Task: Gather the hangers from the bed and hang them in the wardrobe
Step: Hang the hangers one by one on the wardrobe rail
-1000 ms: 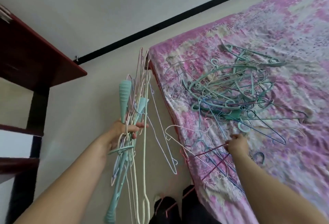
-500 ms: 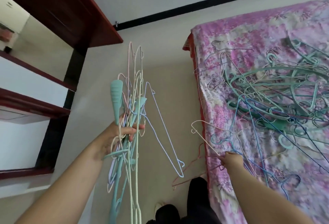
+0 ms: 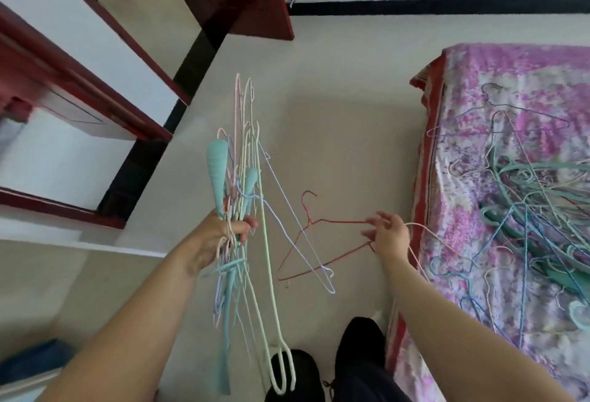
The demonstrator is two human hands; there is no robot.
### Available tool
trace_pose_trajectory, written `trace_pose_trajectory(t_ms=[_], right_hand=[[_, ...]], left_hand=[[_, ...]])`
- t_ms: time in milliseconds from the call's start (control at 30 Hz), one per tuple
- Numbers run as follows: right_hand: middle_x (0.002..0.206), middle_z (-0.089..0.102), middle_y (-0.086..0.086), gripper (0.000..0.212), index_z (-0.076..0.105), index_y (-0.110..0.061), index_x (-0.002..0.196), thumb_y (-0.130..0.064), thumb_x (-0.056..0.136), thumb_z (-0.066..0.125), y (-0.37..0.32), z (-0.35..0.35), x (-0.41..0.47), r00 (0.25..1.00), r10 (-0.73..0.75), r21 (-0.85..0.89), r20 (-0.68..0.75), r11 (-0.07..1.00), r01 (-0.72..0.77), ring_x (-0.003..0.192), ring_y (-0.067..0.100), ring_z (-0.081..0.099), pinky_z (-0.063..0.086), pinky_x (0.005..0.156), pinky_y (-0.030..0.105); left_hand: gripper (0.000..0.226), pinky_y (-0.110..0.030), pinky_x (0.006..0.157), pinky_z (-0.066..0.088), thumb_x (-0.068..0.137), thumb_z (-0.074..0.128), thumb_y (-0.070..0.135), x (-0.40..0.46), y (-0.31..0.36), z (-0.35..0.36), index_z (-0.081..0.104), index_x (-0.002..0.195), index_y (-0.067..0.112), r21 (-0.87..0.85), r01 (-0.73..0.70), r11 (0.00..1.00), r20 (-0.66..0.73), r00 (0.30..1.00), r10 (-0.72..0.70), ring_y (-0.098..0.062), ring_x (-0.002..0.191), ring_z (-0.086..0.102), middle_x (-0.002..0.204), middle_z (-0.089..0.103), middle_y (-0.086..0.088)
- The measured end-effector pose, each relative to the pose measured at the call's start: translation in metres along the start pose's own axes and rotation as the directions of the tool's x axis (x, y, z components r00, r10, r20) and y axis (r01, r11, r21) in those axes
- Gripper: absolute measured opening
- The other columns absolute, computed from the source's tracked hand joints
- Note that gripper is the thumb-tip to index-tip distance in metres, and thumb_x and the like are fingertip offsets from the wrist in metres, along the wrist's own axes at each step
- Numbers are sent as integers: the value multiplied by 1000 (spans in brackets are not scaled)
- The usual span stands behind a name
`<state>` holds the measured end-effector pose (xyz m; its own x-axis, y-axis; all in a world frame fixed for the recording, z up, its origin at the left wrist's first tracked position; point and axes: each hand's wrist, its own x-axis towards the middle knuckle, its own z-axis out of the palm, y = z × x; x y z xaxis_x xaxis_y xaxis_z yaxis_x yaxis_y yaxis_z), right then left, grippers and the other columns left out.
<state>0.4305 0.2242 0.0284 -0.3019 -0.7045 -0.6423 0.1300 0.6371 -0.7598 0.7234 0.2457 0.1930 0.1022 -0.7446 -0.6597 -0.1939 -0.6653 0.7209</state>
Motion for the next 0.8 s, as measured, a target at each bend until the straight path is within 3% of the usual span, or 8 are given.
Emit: trace_pose_trajectory(t_ms=[167, 367, 433, 500, 600, 667, 733, 800], right_hand=[[92, 71, 3, 15, 61, -12, 105, -10, 92, 55, -68, 91, -69, 955, -257, 31, 151, 966, 255, 59, 15, 68, 57, 65, 27], [111, 70, -4, 34, 53, -19, 115, 0, 92, 36, -97, 196, -195, 762, -426, 58, 487, 887, 458, 83, 10, 70, 53, 75, 32], [123, 65, -3, 36, 48, -23, 123, -4, 94, 36, -93, 229, -237, 640, -387, 80, 664, 888, 454, 101, 9, 67, 52, 73, 30], [128, 61, -10, 31, 45, -31, 128, -29, 97, 45, -88, 262, -279, 529, -298, 32, 794, 891, 452, 115, 8, 59, 51, 86, 33], [130, 55, -15, 48, 40, -31, 139, -54, 96, 40, -81, 308, -337, 417, -211, -56, 884, 838, 542, 117, 1, 53, 40, 88, 18], [125, 50, -22, 66, 34, -32, 143, -68, 87, 31, -76, 333, -369, 328, -156, -69, 932, 811, 581, 121, 1, 45, 35, 99, 21], [114, 50, -35, 66, 32, -41, 141, -74, 85, 24, -68, 359, -392, 244, -103, -63, 964, 804, 591, 124, -2, 40, 27, 108, 27], [113, 52, -34, 58, 35, -43, 136, -71, 89, 19, -62, 381, -410, 191, -66, -71, 979, 774, 629, 122, -4, 41, 25, 106, 23]], left_hand=[[12, -24, 58, 44, 65, 62, -1, -23, -27, -70, 63, 76, 4, -125, -26, 992, -110, 994, 12, -16, 52, 53, 56, 60, -5], [33, -21, 49, 46, 86, 51, -12, -55, -61, -163, 52, 115, 4, -250, -164, 954, -177, 977, 121, -11, 49, 53, 80, 74, -7], [40, -22, 51, 48, 87, 55, -7, -68, -71, -197, 49, 125, 6, -299, -199, 933, -137, 977, 165, -11, 51, 52, 94, 75, -7], [47, -22, 55, 49, 85, 64, 3, -84, -79, -225, 50, 130, 7, -324, -244, 914, -111, 969, 219, -11, 55, 52, 96, 74, -5], [47, -24, 58, 48, 71, 77, 31, -108, -86, -258, 63, 112, 15, -303, -343, 889, -175, 937, 302, -12, 60, 56, 75, 69, 5], [49, -33, 65, 50, 68, 77, 45, -121, -95, -280, 67, 105, 13, -253, -390, 885, -232, 913, 336, -20, 71, 59, 78, 66, -4], [56, -37, 67, 49, 69, 77, 48, -134, -105, -302, 64, 103, 5, -262, -411, 873, -290, 896, 335, -27, 73, 57, 80, 61, -12], [39, -28, 58, 48, 71, 75, 37, -145, -119, -323, 63, 92, 6, -300, -425, 854, -370, 877, 307, -20, 63, 53, 67, 59, -5]])
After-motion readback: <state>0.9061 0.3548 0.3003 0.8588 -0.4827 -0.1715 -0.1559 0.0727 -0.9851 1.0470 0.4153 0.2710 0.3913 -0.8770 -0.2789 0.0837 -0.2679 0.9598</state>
